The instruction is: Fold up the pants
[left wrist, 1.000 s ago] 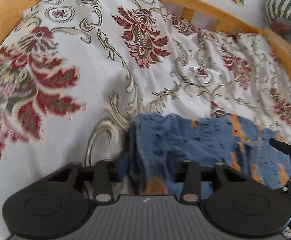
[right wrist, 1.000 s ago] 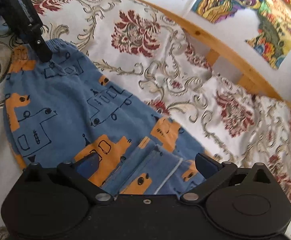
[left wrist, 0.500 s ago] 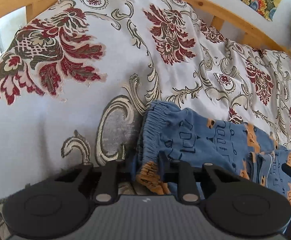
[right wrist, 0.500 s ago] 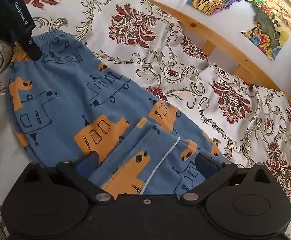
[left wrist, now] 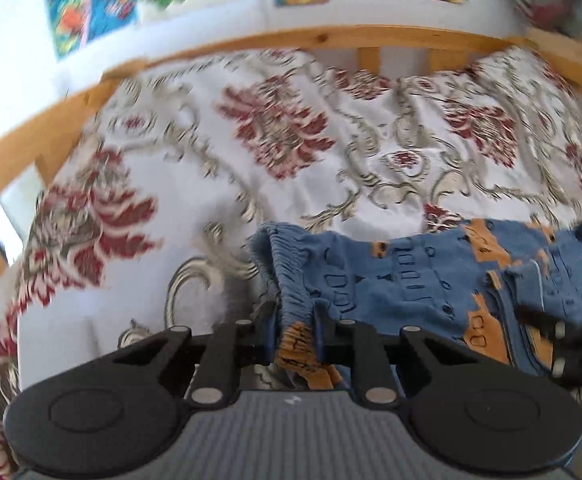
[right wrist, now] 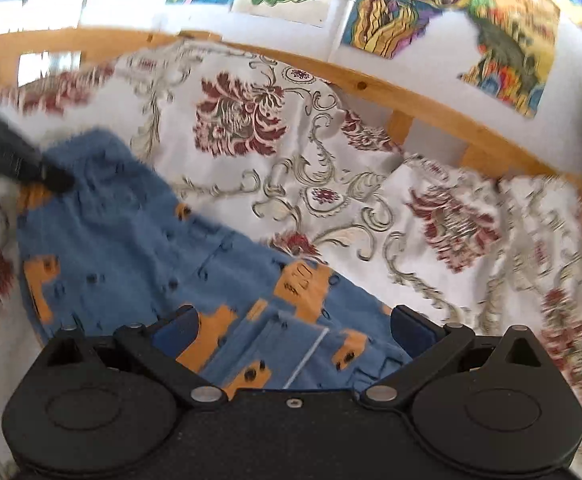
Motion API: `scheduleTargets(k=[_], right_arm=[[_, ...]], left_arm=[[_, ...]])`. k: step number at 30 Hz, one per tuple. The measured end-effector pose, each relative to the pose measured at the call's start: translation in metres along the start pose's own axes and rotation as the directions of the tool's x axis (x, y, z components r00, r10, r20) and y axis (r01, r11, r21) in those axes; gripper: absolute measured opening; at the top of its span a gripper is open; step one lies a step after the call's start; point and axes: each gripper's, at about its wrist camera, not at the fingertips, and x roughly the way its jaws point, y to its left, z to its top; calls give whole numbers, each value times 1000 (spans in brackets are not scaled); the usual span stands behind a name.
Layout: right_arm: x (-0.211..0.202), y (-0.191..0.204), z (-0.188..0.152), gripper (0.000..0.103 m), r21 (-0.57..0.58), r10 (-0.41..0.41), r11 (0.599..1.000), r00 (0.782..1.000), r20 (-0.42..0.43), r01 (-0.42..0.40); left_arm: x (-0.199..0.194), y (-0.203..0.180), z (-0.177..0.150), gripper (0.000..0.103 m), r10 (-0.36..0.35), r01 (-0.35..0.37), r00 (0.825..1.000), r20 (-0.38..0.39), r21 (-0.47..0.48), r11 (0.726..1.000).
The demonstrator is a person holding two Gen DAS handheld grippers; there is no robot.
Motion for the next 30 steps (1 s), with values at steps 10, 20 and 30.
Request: scheduleTargets(k=[10,20,30], right_arm=[[30,-61,38,100,352,335,892,937,-98,-282],[48,-73,67,77,612,613,641,789,-45,-464],[61,-41,79,34,570,625,675,773,-104,-469]], left_arm=[[-17,-59,-6,20,-1,-23,995,104,232,972],[-16,-103,-18,20,-2,-47,992,130,374,926],[-15,-115,-26,21,-5,-52,991,137,408,911]])
